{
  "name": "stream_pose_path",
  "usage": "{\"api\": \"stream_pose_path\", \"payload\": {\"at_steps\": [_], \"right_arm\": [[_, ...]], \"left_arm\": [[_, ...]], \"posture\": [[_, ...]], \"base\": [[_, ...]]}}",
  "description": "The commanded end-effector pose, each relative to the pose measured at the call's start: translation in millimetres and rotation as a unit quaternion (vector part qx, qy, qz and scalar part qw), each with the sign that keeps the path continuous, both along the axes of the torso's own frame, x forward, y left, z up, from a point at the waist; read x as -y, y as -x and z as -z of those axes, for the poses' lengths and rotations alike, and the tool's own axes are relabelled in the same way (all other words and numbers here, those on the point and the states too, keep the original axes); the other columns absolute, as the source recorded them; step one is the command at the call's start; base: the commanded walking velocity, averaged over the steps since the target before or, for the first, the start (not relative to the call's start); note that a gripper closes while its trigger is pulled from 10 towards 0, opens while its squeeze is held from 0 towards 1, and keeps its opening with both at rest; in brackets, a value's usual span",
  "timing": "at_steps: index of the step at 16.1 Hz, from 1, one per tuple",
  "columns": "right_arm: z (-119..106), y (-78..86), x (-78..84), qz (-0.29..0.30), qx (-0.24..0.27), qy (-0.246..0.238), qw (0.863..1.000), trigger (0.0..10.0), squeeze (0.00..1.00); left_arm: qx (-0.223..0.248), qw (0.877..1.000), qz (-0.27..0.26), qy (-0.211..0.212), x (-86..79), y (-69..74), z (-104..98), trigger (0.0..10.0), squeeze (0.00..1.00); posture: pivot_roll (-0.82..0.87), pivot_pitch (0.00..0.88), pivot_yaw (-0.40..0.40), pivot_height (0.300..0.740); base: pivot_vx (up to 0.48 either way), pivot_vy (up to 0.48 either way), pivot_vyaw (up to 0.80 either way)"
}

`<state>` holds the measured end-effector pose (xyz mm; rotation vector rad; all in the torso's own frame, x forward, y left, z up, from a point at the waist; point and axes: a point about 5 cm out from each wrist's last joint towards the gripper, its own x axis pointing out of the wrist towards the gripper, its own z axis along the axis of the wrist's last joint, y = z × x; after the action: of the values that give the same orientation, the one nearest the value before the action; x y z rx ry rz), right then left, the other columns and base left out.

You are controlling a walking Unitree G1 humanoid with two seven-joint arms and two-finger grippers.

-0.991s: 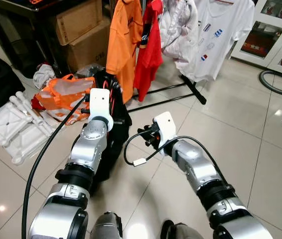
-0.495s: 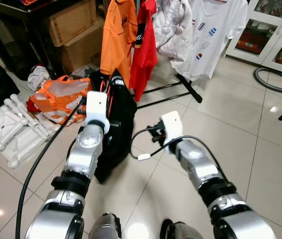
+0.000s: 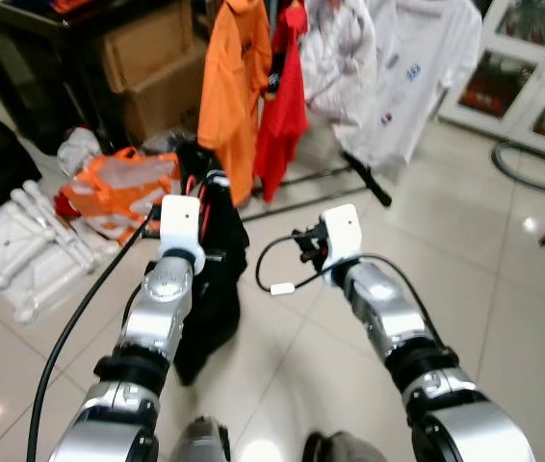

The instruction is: Hang hanger

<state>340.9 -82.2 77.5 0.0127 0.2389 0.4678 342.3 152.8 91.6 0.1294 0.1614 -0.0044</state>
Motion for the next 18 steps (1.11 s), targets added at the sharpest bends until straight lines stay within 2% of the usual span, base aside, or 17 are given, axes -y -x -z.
{"api": "stream_pose_path", "payload": {"at_steps": [1, 5, 10, 18], "right_arm": [[0.6, -0.3, 3.9, 0.009, 0.004, -0.004, 1.0, 10.0, 0.0], [-1.2, -1.3, 1.4, 0.004, 0.009, -0.006, 1.0, 10.0, 0.0], [3.4, 1.9, -1.4, -0.005, 0.006, -0.006, 1.0, 10.0, 0.0], [6.7, 3.0, 4.8, 0.003, 0.007, 0.004, 1.0, 10.0, 0.0]], "left_arm": [[0.03, 0.999, 0.009, -0.006, 6.9, -2.1, -11.3, 10.0, 0.0], [0.026, 1.0, 0.008, -0.006, 8.6, -2.5, -11.0, 10.0, 0.0], [0.029, 0.999, 0.001, -0.019, 0.9, -7.0, -15.0, 10.0, 0.0], [0.028, 0.999, 0.015, -0.019, 8.1, -10.9, -16.2, 10.0, 0.0]], "posture": [[0.07, 0.11, -0.015, 0.74], [0.07, 0.107, -0.005, 0.74], [0.07, 0.085, -0.011, 0.74], [0.05, 0.069, -0.006, 0.74]], "base": [[0.311, -0.364, 0.56], [0.312, -0.361, 0.52], [0.316, -0.357, 0.49], [0.321, -0.353, 0.48]]}}
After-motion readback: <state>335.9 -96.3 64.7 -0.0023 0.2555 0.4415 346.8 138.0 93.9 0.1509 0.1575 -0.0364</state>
